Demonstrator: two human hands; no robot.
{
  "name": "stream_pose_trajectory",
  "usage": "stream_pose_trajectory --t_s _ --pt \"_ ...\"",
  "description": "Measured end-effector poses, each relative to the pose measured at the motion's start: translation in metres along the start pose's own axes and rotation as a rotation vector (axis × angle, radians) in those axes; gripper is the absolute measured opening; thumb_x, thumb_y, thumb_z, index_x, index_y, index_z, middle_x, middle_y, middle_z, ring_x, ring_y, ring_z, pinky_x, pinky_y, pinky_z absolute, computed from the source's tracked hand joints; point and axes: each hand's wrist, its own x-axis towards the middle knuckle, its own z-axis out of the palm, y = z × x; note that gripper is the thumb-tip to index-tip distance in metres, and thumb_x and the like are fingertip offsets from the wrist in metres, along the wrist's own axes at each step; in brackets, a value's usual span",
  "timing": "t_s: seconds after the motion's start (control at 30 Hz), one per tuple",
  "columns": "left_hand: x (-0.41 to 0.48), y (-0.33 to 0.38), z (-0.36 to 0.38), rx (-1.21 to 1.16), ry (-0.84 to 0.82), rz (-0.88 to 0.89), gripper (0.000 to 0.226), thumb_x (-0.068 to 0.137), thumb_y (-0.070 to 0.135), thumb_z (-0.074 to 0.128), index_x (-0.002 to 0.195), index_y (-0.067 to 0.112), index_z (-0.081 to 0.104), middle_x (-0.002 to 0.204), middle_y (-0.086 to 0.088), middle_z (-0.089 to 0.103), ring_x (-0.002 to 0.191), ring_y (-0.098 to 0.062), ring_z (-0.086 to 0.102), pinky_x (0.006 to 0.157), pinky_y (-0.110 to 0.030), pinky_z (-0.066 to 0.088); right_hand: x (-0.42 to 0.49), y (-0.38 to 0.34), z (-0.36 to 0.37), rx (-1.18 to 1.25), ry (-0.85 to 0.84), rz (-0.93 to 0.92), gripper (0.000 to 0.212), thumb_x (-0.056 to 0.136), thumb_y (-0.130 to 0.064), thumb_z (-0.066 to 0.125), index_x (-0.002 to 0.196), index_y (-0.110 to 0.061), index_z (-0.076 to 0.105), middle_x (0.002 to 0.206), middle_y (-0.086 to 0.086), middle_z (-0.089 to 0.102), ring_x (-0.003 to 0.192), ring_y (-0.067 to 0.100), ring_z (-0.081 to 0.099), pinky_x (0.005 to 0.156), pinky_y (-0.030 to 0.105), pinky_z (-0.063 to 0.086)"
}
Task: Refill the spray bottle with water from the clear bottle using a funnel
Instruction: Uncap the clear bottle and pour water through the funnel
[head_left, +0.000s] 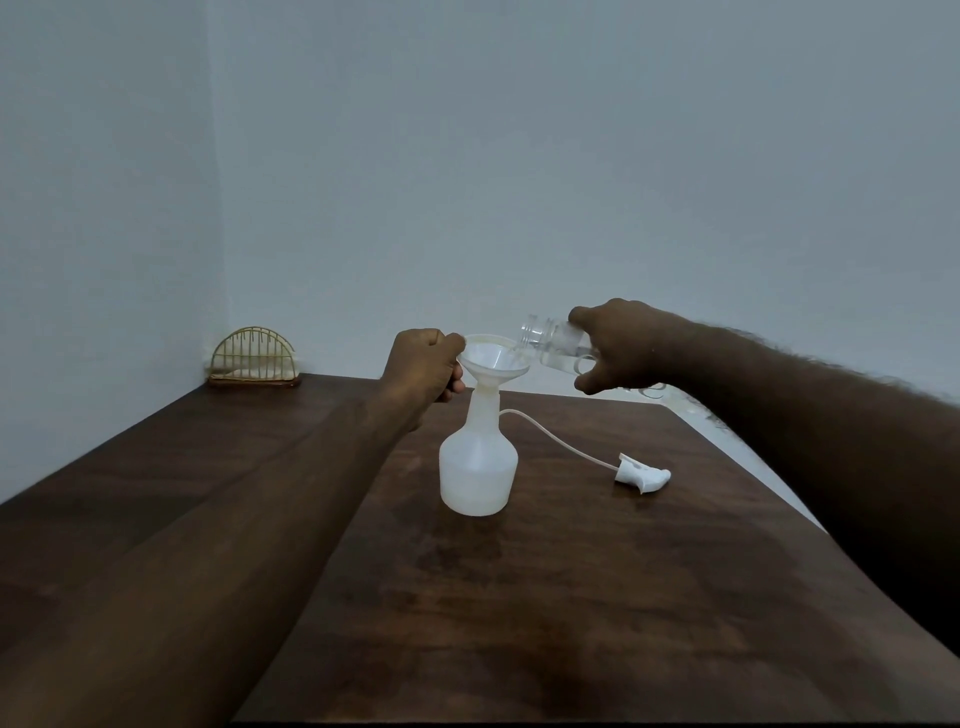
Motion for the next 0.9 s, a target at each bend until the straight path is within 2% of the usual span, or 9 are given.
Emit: stream_pose_trajectory --t_s 0.43,0.63,0.9 --pt "-0.0012 -0.0008 -0.0006 0.019 -0.002 0.005 0.031 0.092 0.016 0.054 0.063 0.009 0.045 0.056 -0.007 0.052 0.039 -0.013 0.05 0.045 -0.024 0.04 -0.0006 -0.0038 -0.0032 0.006 -0.021 0.016 0.05 0.074 -0.034 0.074 0.114 -0.012 0.052 0.069 -0.006 0.047 0.072 0.023 0.051 0.054 0.028 0.035" --pt "-0.0008 -0.0009 -0.0014 0.021 0.0 0.009 0.031 0.093 0.017 0.054 0.063 0.01 0.046 0.056 -0.007 0.052 0.04 -0.013 0.05 0.045 -0.024 0.041 -0.0005 -0.0039 -0.0041 -0.005 -0.022 0.013 0.049 0.074 -0.033 0.074 0.113 -0.011 0.052 0.07 -0.006 0.047 0.074 0.024 0.052 0.059 0.029 0.038" --pt "-0.001 -0.0011 -0.0017 0.025 -0.001 0.007 0.031 0.092 0.016 0.054 0.063 0.009 0.046 0.056 -0.007 0.053 0.04 -0.014 0.05 0.045 -0.024 0.041 0.0001 -0.0045 -0.0044 -0.001 -0.027 0.022 0.049 0.074 -0.033 0.074 0.113 -0.012 0.052 0.071 -0.006 0.047 0.074 0.024 0.053 0.054 0.028 0.035"
